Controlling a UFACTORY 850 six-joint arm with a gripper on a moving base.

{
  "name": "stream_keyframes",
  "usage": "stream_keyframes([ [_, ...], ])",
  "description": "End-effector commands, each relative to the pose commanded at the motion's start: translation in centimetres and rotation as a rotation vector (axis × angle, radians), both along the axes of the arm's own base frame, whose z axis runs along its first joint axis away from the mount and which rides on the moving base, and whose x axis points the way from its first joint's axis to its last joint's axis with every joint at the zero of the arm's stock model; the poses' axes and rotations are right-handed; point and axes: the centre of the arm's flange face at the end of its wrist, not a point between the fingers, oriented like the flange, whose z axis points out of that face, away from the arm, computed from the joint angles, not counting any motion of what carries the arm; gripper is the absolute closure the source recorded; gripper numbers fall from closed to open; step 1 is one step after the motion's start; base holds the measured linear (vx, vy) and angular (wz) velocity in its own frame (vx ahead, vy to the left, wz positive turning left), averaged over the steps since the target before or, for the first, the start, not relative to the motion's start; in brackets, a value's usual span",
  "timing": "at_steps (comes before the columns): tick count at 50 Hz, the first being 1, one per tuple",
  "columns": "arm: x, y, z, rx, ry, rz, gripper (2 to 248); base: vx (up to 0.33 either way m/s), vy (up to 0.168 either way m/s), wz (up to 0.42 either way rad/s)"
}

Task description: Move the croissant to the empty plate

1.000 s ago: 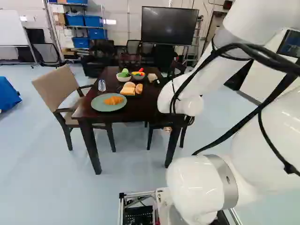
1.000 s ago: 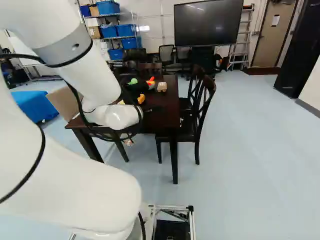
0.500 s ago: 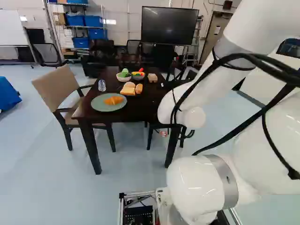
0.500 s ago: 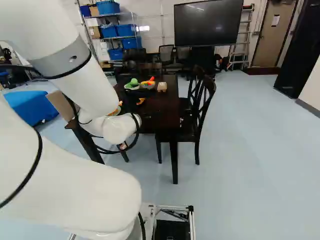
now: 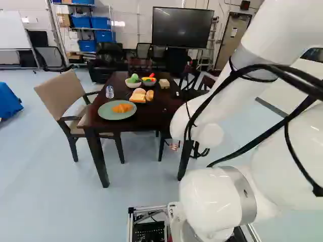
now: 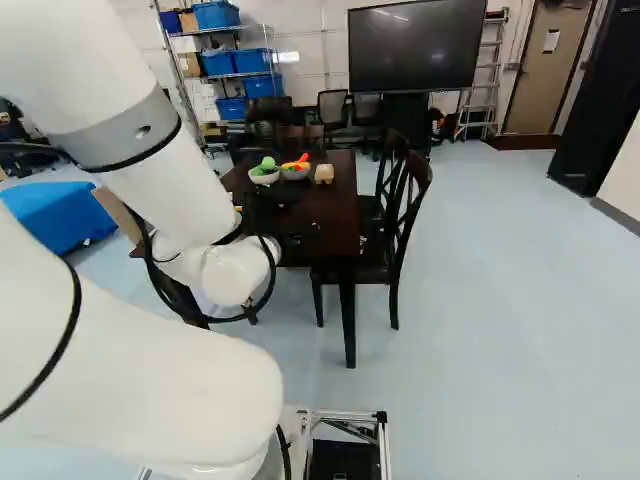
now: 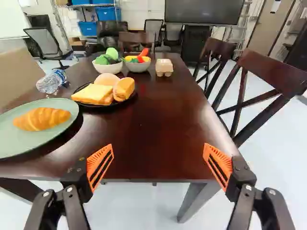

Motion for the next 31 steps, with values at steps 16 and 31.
stream_keyframes([
  [16, -0.36, 0.03, -0.18, 0.015, -0.012, -0.005, 3, 0.0, 0.0, 0.0],
  [31, -0.37, 0.03, -0.19, 0.016, -0.012, -0.005, 3, 0.0, 0.0, 0.0],
])
